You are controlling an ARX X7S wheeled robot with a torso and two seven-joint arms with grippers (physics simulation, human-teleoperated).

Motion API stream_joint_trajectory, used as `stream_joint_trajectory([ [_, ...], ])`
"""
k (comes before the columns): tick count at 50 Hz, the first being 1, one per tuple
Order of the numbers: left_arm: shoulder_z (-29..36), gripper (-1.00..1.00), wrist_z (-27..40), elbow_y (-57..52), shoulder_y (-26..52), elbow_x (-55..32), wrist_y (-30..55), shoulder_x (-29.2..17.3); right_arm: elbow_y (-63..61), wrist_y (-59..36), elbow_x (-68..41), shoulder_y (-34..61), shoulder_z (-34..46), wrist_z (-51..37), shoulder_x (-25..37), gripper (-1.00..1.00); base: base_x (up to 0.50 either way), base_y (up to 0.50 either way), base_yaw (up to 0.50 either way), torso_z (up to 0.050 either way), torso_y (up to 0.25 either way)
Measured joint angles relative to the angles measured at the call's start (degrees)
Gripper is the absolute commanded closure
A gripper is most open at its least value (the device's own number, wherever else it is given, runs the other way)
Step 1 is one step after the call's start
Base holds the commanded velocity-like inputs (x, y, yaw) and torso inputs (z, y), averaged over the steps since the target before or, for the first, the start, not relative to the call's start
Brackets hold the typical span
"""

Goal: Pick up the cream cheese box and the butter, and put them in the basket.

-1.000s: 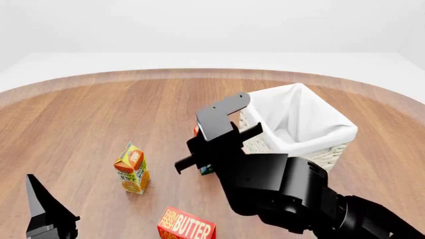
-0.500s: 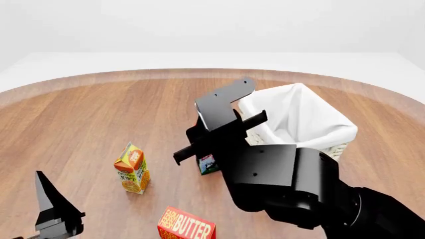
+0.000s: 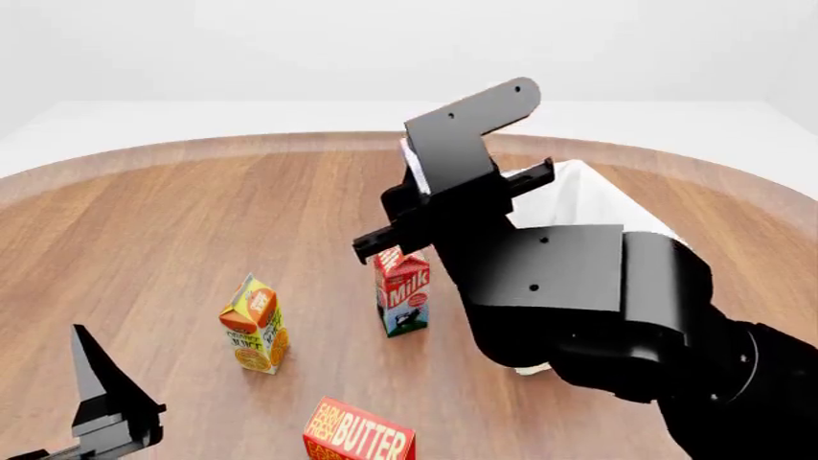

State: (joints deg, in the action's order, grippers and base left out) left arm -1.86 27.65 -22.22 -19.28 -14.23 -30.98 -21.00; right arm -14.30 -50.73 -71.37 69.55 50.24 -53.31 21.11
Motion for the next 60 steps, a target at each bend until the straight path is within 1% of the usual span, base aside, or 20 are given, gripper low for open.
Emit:
stream_joint_trajectory([
  [34,0.2,-1.00,0.4,-0.2,0.2,-0.1,0.3,-0.5,5.8,-5.1,-6.1,10.2,-6.5,-2.4,5.3,1.00,0.00,0.00,0.00,0.000,0.001],
  [47,0.1,-1.00,0.6,-0.3,0.5,-0.5,0.8,-0.9,11.6,-4.9,-6.9,12.2,-8.5,-1.0,6.4,1.00,0.00,0.00,0.00,0.000,0.001],
  [60,0.1,-1.00,0.7,-0.3,0.3,-0.6,0.6,-1.0,19.3,-3.7,-6.1,13.4,-9.3,1.6,6.2,1.00,0.00,0.00,0.00,0.000,0.000],
])
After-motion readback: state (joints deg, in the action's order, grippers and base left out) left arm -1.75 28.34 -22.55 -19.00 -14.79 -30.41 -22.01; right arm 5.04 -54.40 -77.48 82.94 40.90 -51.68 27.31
